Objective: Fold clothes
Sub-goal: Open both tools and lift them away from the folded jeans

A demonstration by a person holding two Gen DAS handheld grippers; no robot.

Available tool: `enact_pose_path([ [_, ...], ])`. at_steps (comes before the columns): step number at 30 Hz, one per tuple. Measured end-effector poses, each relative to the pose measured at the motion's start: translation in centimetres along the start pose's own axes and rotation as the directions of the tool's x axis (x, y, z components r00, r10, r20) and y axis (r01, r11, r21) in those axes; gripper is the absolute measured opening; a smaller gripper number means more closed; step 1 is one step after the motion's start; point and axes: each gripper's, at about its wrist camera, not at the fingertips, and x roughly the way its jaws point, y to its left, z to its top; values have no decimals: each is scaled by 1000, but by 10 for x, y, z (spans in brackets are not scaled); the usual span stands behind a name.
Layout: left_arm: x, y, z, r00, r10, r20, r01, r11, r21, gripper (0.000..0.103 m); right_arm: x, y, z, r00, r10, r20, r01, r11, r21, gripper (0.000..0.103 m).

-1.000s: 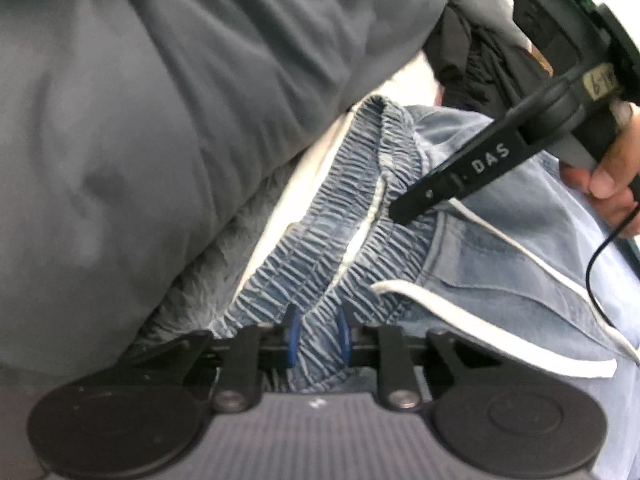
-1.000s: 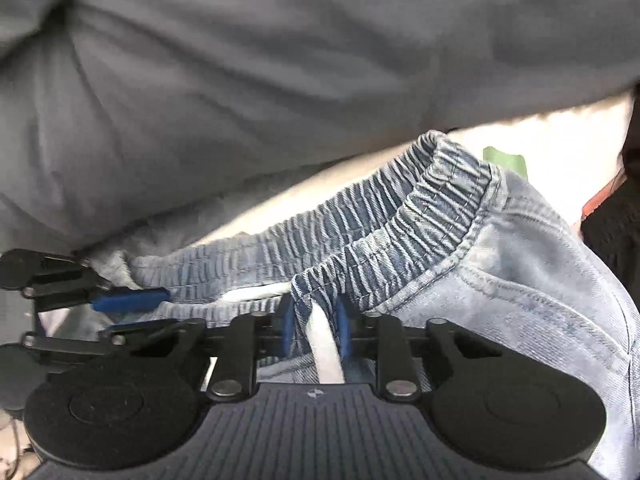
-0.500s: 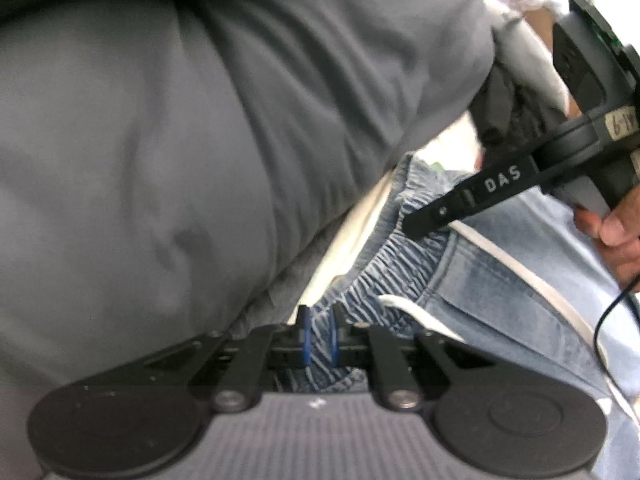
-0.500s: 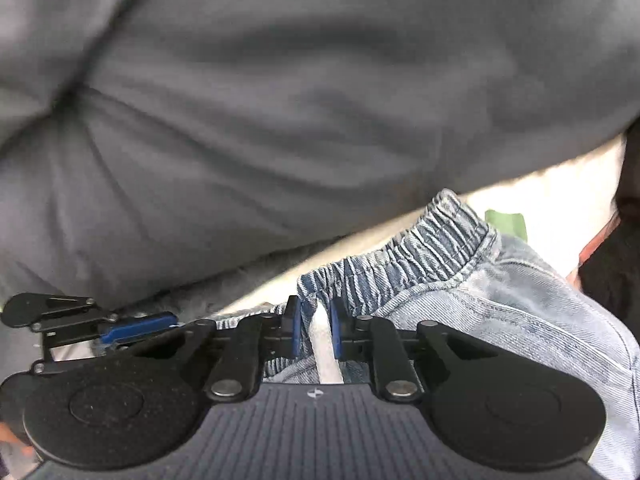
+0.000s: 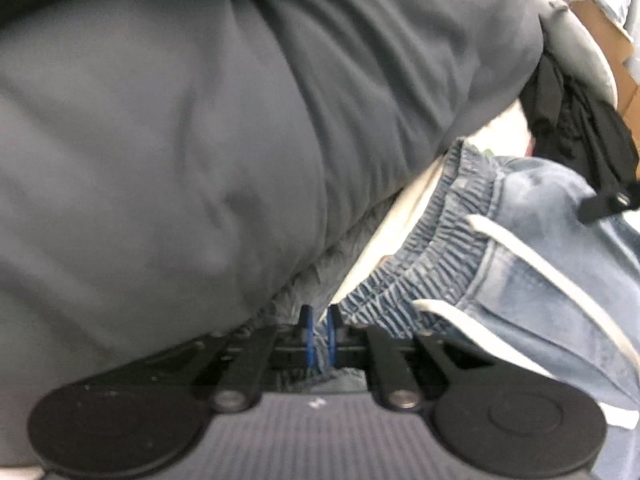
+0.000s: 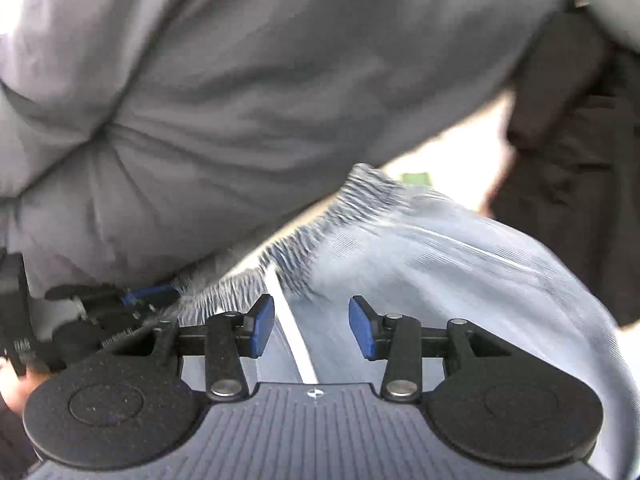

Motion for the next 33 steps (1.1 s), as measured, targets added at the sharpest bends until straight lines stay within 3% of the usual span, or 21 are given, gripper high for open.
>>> enact_pose_path([
  [1, -5, -2, 1, 1000, -6, 1, 6, 1000, 1, 15, -10, -3, -6, 1000, -2, 11, 2, 1000, 8, 49],
  [2, -10, -4, 2, 1000, -10, 1, 10, 1000, 0, 29, -19, -6, -13, 1000, -5, 23, 4, 1000, 21, 49],
  [4, -22, -9, -2, 1000, -13, 9, 13, 1000, -11, 46, -38, -10, -27, 999, -15, 45, 13, 999, 48, 52],
  [9, -58, -15, -14, 999, -44, -2, 44, 997, -66, 53, -101, -8, -66, 996, -31, 88, 25, 997, 74, 54],
  [11, -73, -21, -19, 999, -48, -18, 47, 997, -60, 59, -123, -4, -82, 994, -51, 99, 44, 996, 76, 55],
  [13, -85, -31, -23, 998, -54, -27, 53, 998, -39, 59, -144, 2, -98, 991, -81, 105, 74, 995, 73, 62],
  [16, -104, -45, -26, 997, -65, -42, 63, 997, -36, 61, -184, 7, -118, 987, -118, 112, 114, 993, 37, 63],
  [22, -144, -76, -21, 995, -89, -52, 85, 995, -59, 62, -267, 11, -147, 965, -181, 187, 171, 983, 71, 64],
  [25, -169, -94, -14, 994, -99, -41, 97, 994, -46, 71, -305, 15, -162, 952, -207, 226, 193, 978, 82, 67],
  [33, -237, -134, 0, 994, -111, -18, 111, 994, 4, 71, -399, 23, -202, 916, -267, 299, 227, 960, 161, 69],
])
